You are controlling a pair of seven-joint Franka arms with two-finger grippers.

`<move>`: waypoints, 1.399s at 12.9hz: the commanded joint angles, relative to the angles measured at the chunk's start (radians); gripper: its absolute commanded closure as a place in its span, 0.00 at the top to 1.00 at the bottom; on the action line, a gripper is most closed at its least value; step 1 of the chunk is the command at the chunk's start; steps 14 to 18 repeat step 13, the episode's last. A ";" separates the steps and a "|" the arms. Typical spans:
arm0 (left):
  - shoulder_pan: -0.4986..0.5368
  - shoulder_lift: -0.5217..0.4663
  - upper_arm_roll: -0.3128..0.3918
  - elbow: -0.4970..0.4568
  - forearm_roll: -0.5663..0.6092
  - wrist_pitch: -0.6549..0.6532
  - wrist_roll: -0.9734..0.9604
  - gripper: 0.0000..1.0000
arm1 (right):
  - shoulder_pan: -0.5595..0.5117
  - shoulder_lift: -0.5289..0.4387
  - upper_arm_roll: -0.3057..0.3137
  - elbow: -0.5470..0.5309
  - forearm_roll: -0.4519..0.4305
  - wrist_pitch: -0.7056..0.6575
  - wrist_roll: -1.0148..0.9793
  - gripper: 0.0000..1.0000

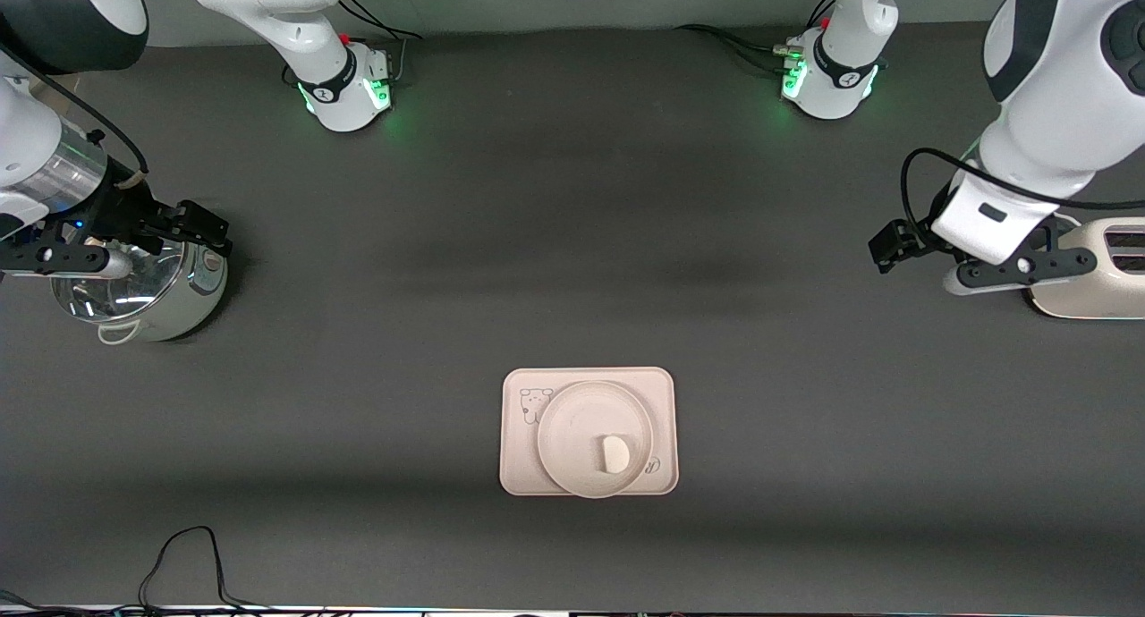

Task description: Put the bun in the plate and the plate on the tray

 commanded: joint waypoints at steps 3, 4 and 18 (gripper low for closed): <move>-0.004 -0.057 0.005 -0.048 -0.021 0.026 -0.005 1.00 | 0.008 -0.010 -0.002 -0.009 -0.022 -0.005 0.007 1.00; -0.001 -0.054 0.006 -0.046 -0.061 0.026 -0.005 1.00 | 0.008 -0.010 -0.001 -0.011 -0.022 -0.005 0.005 1.00; 0.011 -0.045 0.017 -0.003 -0.106 -0.003 0.023 1.00 | 0.008 -0.009 -0.002 -0.012 -0.019 -0.005 0.005 1.00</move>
